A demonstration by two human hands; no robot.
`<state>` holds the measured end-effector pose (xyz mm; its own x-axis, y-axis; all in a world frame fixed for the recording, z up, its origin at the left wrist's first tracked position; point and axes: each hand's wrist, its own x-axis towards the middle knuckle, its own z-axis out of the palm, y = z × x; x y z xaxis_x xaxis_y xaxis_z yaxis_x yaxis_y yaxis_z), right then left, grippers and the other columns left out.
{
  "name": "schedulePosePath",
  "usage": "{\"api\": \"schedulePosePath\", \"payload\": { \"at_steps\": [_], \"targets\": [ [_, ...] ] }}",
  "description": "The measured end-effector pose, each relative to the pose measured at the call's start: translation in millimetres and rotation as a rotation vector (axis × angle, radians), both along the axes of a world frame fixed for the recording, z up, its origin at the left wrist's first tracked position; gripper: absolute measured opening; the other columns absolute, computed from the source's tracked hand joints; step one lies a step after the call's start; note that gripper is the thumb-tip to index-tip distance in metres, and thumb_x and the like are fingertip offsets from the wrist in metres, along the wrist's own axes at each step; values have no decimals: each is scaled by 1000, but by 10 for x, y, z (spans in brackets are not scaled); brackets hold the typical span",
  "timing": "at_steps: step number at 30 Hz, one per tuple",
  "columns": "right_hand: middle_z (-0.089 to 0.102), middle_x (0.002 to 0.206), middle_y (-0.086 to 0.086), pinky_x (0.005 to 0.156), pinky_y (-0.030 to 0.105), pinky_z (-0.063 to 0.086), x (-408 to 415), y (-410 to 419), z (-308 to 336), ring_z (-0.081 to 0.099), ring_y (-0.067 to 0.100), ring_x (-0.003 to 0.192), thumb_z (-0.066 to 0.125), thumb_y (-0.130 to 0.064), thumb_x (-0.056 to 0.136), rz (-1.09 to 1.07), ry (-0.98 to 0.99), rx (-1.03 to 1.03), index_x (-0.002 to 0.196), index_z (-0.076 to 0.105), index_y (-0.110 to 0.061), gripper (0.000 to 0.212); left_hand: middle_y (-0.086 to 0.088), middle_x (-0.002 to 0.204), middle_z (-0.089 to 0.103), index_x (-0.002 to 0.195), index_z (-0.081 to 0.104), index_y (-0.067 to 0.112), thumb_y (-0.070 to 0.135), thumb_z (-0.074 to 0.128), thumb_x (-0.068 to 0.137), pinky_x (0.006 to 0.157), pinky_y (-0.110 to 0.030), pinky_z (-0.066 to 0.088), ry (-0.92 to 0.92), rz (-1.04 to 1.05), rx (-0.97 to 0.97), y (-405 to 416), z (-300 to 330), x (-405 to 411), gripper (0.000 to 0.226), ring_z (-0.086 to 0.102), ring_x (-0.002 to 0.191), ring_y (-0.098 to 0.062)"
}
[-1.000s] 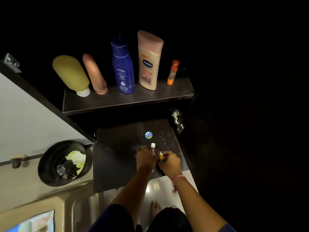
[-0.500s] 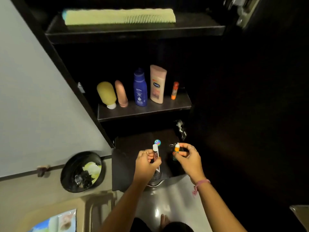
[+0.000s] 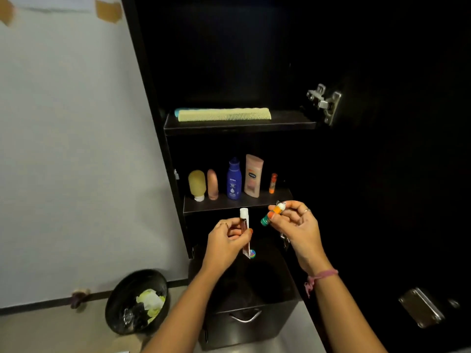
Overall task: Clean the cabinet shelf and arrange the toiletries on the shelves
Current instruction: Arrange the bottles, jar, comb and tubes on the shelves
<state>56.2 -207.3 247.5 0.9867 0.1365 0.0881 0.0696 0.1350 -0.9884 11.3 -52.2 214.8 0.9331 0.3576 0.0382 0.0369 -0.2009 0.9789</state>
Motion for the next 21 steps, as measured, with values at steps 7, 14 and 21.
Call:
{"api": "schedulePosePath", "payload": {
  "at_steps": [7, 14, 21],
  "targets": [
    [71, 98, 8, 82, 34, 57, 19, 108, 838, 70, 18, 91, 73, 0, 77, -31, -240, -38, 97, 62, -13, 26, -4, 101, 62, 117, 62, 13, 16, 71, 81, 72, -7, 49, -202, -31, 129, 122, 790, 66, 37, 60, 78, -2],
    [71, 95, 1, 73, 20, 56, 197, 157, 1800, 69, 10, 89, 74, -6, 77, -81, -442, 42, 101, 65, -16, 27, 11, 98, 57, 121, 62, 18, 21, 70, 81, 86, -16, 51, -460, -86, 480, 205, 1951, 256, 41, 60, 92, -6],
    [72, 98, 3, 77, 17, 55, 561, 74, 2923, 69, 8, 90, 76, -11, 76, -151, -640, 91, 107, 65, -10, 33, -6, 99, 60, 121, 63, 11, 18, 71, 79, 78, 2, 35, -759, 12, 888, 336, 3425, 543, 43, 56, 88, -7]
  ]
}}
